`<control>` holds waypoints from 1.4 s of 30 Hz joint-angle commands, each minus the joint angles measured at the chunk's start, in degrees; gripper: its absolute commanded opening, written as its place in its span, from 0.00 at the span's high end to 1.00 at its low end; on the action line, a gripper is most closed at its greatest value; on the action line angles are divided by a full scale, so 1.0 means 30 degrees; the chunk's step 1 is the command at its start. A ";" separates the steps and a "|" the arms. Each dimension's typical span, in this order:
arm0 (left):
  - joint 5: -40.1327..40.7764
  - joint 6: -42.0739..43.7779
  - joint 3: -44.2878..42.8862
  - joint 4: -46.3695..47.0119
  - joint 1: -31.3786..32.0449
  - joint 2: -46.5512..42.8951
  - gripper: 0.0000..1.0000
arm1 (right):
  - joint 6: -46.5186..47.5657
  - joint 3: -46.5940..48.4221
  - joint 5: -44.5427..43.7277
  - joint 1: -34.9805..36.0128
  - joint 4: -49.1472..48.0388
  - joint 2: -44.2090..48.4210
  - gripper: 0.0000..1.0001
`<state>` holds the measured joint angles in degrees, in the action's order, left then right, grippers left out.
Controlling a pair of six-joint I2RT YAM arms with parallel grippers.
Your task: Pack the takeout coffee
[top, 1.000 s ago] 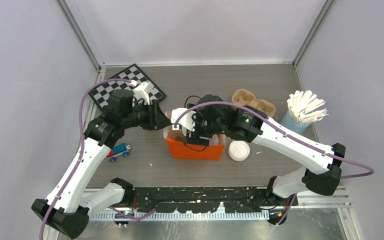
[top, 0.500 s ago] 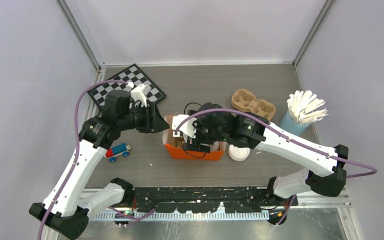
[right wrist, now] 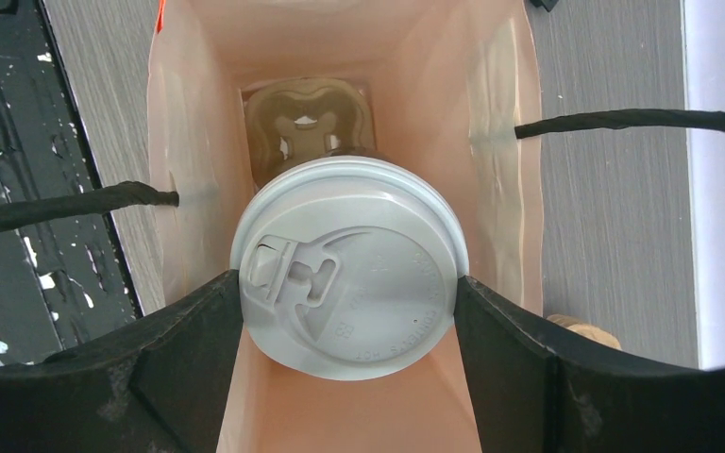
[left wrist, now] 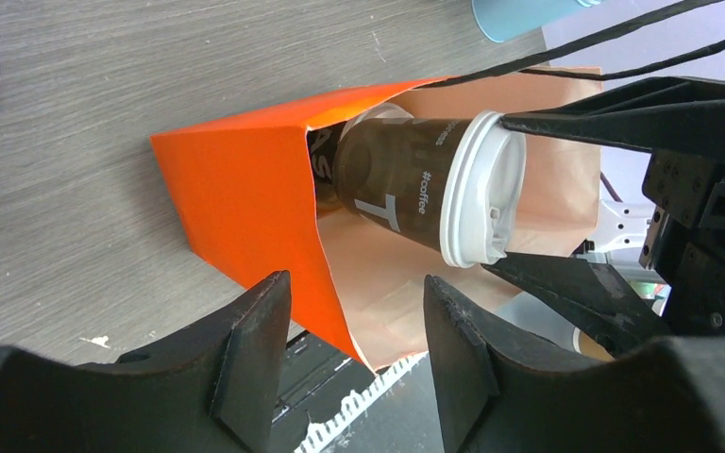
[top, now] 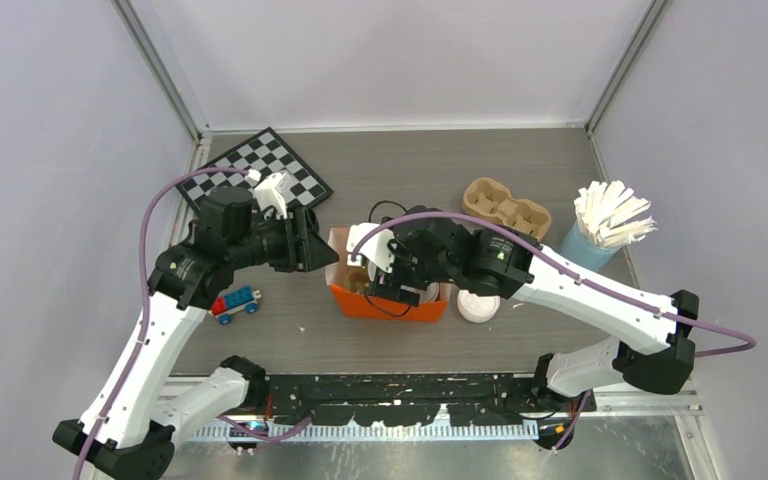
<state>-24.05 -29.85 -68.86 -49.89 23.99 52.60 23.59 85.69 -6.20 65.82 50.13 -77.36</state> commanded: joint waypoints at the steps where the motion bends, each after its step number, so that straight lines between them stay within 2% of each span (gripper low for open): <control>1: 0.0076 -0.0028 -0.0164 -0.0728 -0.0057 -0.0345 0.44 | -0.0669 0.0077 -0.0208 0.0221 -0.0755 0.0484 0.29; 18: 0.0481 -0.0661 0.0818 -0.0891 -0.0055 -0.1688 0.38 | -0.0803 -0.0162 -0.1144 0.0961 -0.0551 0.0533 0.29; 31: 0.0677 0.0071 -0.0311 -0.2888 -0.0056 -0.1154 0.36 | -0.0962 -0.0303 -0.1462 0.1032 -0.0604 0.0622 0.28; 42: 0.1091 -0.0482 -0.0820 -0.2944 -0.0056 -0.0798 0.34 | -0.1323 -0.0561 -0.1253 0.1087 -0.0574 0.0529 0.29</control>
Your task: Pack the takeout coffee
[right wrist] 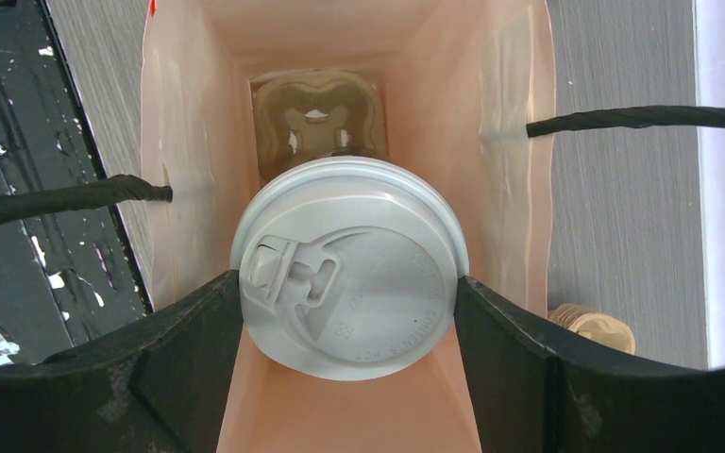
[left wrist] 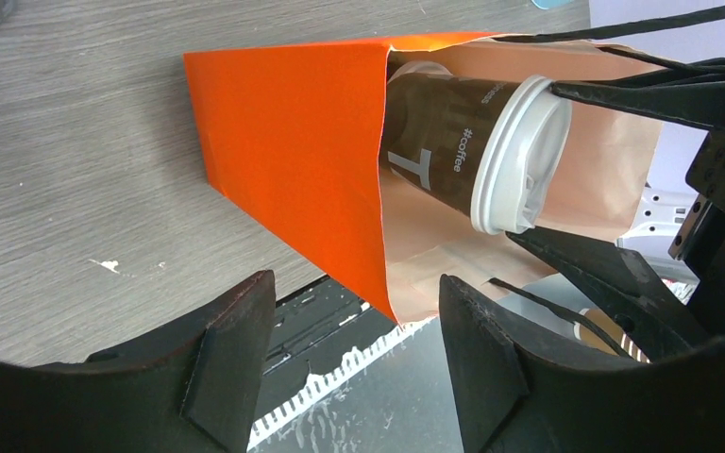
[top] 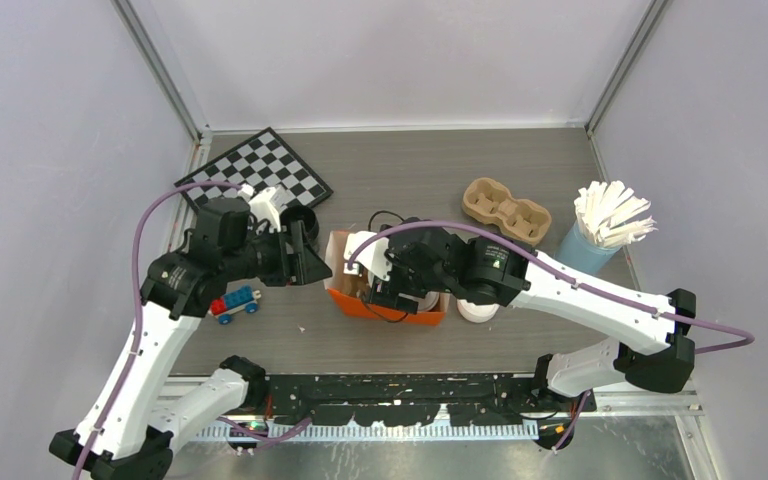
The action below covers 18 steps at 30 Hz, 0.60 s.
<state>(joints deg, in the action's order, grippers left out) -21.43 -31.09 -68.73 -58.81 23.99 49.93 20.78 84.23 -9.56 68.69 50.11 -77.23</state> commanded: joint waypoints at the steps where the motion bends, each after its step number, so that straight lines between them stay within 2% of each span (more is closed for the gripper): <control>1: 0.0202 -0.0062 -0.0918 0.0017 -0.0057 0.0147 0.34 | -0.0416 -0.0141 -0.0036 0.0118 -0.0608 0.0537 0.29; 18: 0.0650 -0.1201 -0.1504 -0.0201 -0.0057 0.0331 0.39 | -0.1292 -0.0879 -0.0240 0.0243 -0.0874 0.1209 0.29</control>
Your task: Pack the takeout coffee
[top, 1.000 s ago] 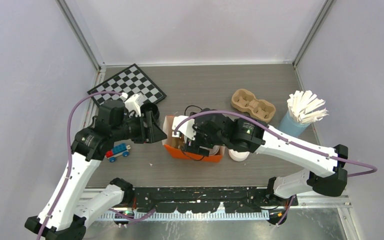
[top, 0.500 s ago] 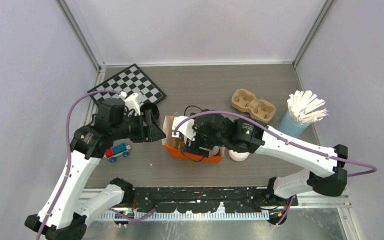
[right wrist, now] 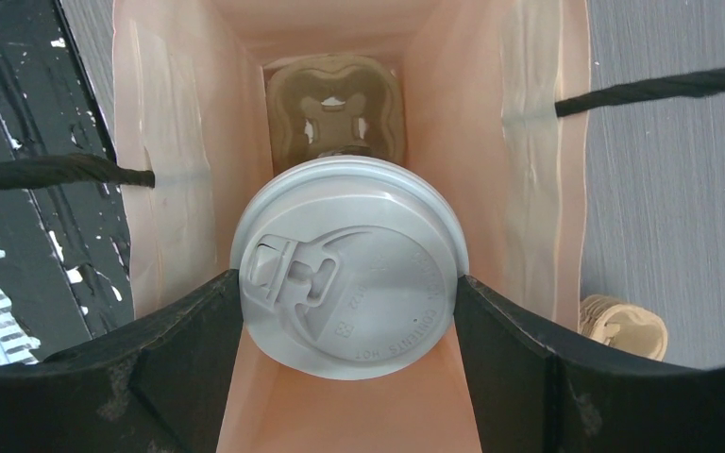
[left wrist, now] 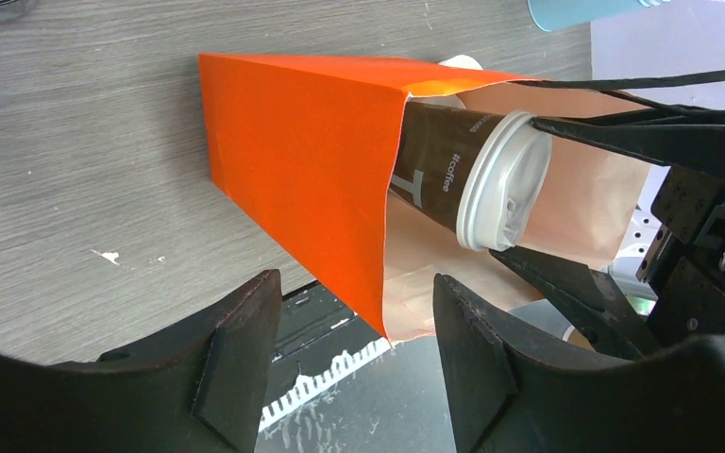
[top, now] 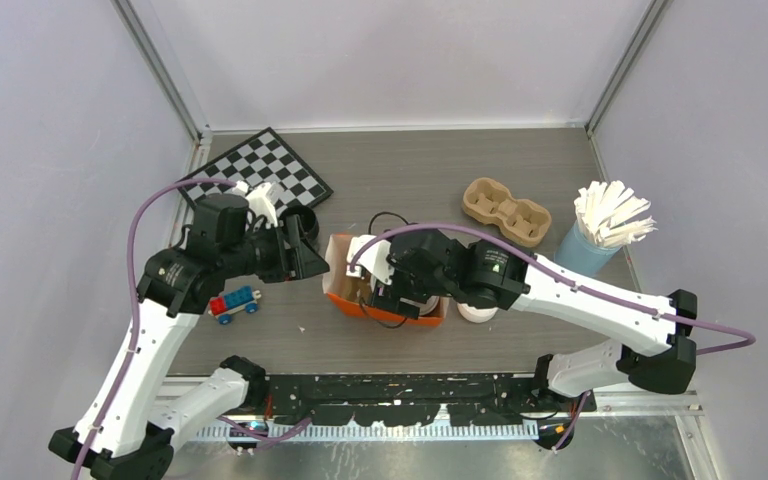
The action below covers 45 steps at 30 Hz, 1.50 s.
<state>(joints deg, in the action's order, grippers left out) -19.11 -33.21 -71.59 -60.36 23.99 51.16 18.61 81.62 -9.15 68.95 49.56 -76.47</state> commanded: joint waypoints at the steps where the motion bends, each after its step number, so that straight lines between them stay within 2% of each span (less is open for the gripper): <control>1: -0.0117 -0.0523 -0.0497 0.0388 -0.0057 -0.0051 0.39 | -0.0666 -0.0064 -0.0510 0.0147 -0.0732 0.0988 0.29; 12: -0.1233 -0.0848 0.0310 0.3294 -0.0057 0.0687 0.44 | -0.0799 -0.0342 -0.0745 0.0212 -0.0457 0.1390 0.29; 23: -0.0967 -0.0293 0.0183 0.3592 -0.0057 0.1951 0.53 | -0.0889 -0.1068 -0.0964 0.0659 -0.0422 0.1672 0.30; 27: -0.1439 -0.0004 0.0031 0.3443 -0.0056 0.2137 0.65 | -0.0970 -0.1188 -0.1138 0.0836 -0.0374 0.1811 0.29; 35: -0.2077 0.0457 0.0402 0.4143 -0.0049 0.1585 1.00 | -0.0603 -0.1024 -0.1873 0.0912 -0.0849 0.1518 0.29; 41: -0.1898 0.0683 0.1013 0.6043 -0.0057 0.1409 1.00 | 0.0869 -0.0116 -0.4162 0.0760 -0.1345 0.0076 0.29; 45: -0.1896 0.1470 0.1412 0.7388 -0.0042 0.1567 1.00 | 0.1806 -0.0049 -0.4671 0.0291 -0.2181 -0.0404 0.29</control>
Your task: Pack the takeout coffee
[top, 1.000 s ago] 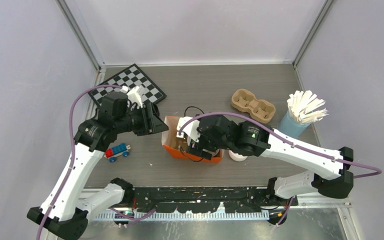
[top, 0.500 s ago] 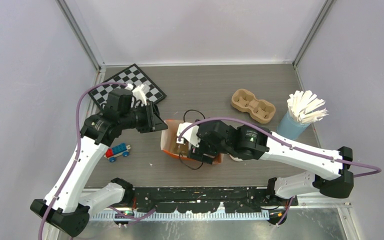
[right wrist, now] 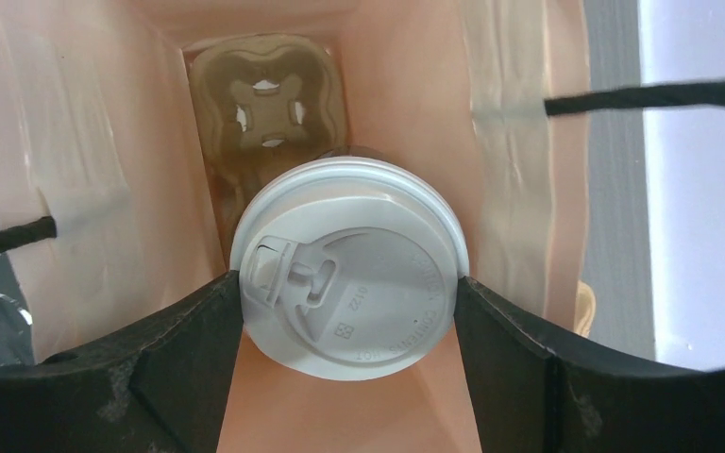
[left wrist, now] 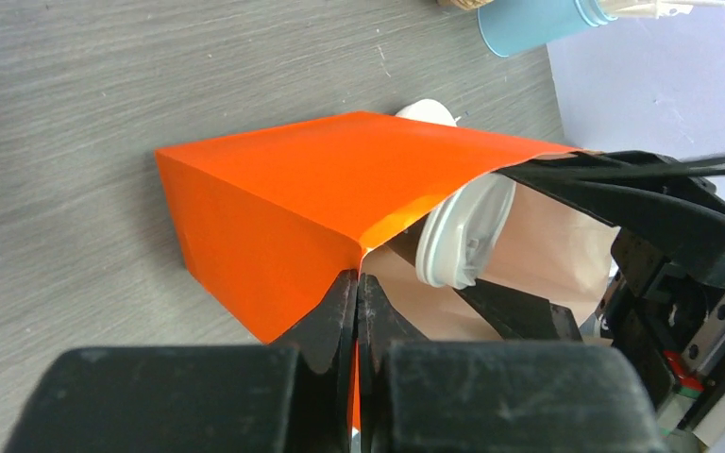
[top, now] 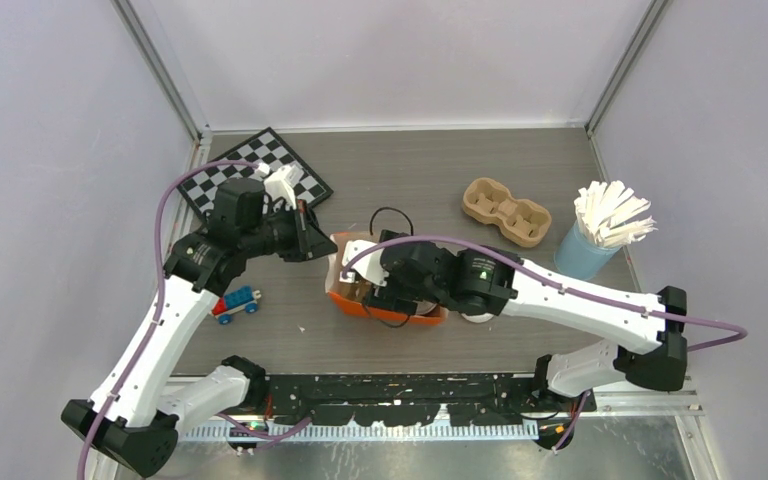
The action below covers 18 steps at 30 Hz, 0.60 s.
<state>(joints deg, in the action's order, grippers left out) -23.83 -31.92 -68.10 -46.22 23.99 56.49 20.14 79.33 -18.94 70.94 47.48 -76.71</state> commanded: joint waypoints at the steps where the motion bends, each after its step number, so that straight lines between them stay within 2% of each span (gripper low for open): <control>1: -0.0303 0.1234 0.0369 0.3047 -0.0040 -0.0199 1.00 | 0.1535 0.0679 -0.1515 -0.0518 -0.1790 -0.0354 0.29; 9: 0.0088 0.2598 0.1340 0.5756 -0.0057 -0.0503 1.00 | 0.2863 0.1083 -0.1678 -0.2259 -0.2615 -0.0858 0.29; 18: -0.0001 0.2231 0.2111 0.5238 -0.0057 -0.0624 1.00 | 0.3521 -0.0840 0.1349 -0.2378 -0.3176 0.0664 0.29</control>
<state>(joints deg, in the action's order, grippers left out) -23.62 -25.45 -61.89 -32.80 23.99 56.23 29.52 78.32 -19.75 63.53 40.53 -78.59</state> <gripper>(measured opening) 0.009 0.811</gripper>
